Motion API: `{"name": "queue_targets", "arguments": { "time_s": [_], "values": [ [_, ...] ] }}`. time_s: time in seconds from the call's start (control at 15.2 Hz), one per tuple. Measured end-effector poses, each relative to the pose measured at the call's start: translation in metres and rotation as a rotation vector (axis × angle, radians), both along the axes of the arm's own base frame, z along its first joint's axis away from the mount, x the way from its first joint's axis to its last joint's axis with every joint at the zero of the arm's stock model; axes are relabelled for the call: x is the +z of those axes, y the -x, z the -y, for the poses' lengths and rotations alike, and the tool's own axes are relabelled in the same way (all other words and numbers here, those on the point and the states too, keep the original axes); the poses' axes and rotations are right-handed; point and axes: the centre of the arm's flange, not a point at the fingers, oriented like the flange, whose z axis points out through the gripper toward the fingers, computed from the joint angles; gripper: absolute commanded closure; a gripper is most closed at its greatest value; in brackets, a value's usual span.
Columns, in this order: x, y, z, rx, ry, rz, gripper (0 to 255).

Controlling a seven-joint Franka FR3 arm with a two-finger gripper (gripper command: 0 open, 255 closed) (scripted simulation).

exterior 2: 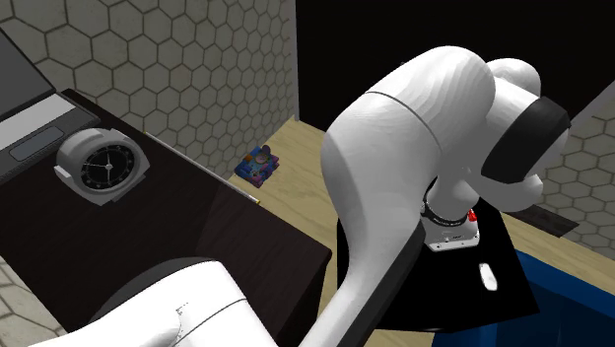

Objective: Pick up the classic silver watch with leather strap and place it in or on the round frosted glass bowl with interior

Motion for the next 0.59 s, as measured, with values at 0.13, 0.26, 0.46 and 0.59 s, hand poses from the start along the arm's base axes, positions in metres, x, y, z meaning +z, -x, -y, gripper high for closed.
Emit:
{"name": "queue_targets", "arguments": {
  "time_s": [0.13, 0.26, 0.46, 0.59],
  "values": [
    [0.0, 0.0, 0.0, 0.0, 0.0, 0.0, 0],
    [0.0, 0.0, 0.0, 0.0, 0.0, 0.0, 0],
    [0.0, 0.0, 0.0, 0.0, 0.0, 0.0, 0],
    [0.0062, 0.0004, 0.0, 0.0, 0.0, 0.0, 0]
  ]
}}
